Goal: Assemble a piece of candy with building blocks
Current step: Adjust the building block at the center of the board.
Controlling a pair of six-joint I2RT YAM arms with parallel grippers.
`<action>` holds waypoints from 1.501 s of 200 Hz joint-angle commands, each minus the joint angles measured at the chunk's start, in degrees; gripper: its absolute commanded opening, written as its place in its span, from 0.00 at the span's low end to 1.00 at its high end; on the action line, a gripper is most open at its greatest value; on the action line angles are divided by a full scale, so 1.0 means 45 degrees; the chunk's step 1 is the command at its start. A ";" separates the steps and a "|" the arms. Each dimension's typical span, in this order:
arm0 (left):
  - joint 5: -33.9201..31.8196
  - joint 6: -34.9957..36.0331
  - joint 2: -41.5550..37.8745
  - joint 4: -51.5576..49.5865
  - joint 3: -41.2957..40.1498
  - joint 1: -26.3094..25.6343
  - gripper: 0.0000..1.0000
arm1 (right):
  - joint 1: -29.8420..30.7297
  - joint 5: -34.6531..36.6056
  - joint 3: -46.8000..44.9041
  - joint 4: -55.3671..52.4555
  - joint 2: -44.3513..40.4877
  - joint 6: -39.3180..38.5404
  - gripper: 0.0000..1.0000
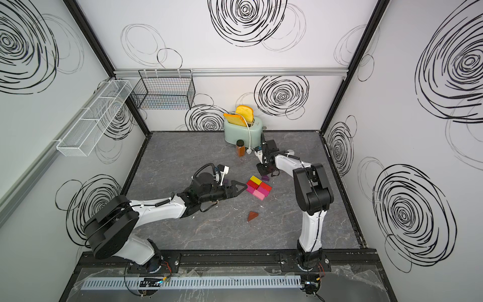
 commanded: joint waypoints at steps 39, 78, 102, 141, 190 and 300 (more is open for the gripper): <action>0.0024 0.0014 -0.0282 0.0666 -0.0095 0.0068 0.98 | 0.0091 -0.0270 -0.0148 -0.0537 0.0129 -0.0171 0.30; 0.0024 0.0009 -0.0265 0.0681 -0.0098 0.0067 0.98 | 0.0141 -0.0270 -0.0186 -0.0559 0.0107 -0.0206 0.29; 0.0024 0.0012 -0.0265 0.0694 -0.0082 0.0081 0.98 | 0.0146 -0.0338 -0.0228 -0.0636 0.0099 -0.0227 0.27; 0.0023 0.0022 -0.0256 0.0681 -0.0101 0.0063 0.98 | 0.0140 -0.0348 -0.0267 -0.0661 0.0022 -0.0227 0.25; 0.0004 0.0083 -0.0245 0.0623 -0.0059 0.0046 0.98 | 0.0168 -0.0206 -0.0097 -0.0661 -0.0198 -0.0227 0.26; -0.1469 0.0908 -0.2521 -0.3534 -0.1604 -0.3275 0.98 | 0.0262 -0.0724 -0.2897 -0.0861 -0.5390 0.1352 0.73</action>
